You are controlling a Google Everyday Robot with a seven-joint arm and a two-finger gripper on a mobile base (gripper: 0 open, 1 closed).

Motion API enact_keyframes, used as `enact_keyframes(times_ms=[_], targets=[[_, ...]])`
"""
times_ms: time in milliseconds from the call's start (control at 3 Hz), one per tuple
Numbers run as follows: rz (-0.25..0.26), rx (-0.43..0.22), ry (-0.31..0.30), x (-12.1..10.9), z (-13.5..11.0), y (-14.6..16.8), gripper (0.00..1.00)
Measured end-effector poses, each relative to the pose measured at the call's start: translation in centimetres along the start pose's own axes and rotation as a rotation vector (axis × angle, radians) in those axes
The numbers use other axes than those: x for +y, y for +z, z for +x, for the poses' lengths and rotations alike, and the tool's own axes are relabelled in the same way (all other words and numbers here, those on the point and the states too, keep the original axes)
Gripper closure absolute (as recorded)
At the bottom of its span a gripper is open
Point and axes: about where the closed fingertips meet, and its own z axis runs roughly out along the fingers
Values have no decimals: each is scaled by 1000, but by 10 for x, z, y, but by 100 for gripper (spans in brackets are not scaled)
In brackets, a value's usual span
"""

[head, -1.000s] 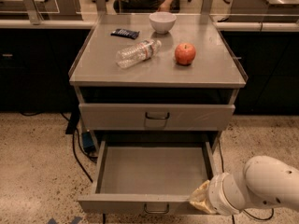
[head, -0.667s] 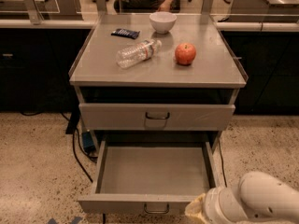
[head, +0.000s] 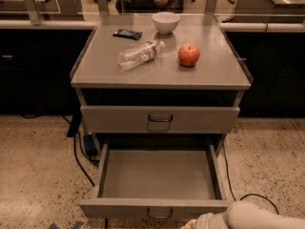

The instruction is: Close middle drawer

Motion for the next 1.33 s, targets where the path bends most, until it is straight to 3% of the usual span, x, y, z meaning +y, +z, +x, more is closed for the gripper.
enact_keyframes(times_ms=[333, 667, 1333], targets=[[0, 0, 0, 0, 0, 0, 100], [35, -7, -6, -13, 8, 19, 100], [189, -33, -68, -89, 3, 49, 100]])
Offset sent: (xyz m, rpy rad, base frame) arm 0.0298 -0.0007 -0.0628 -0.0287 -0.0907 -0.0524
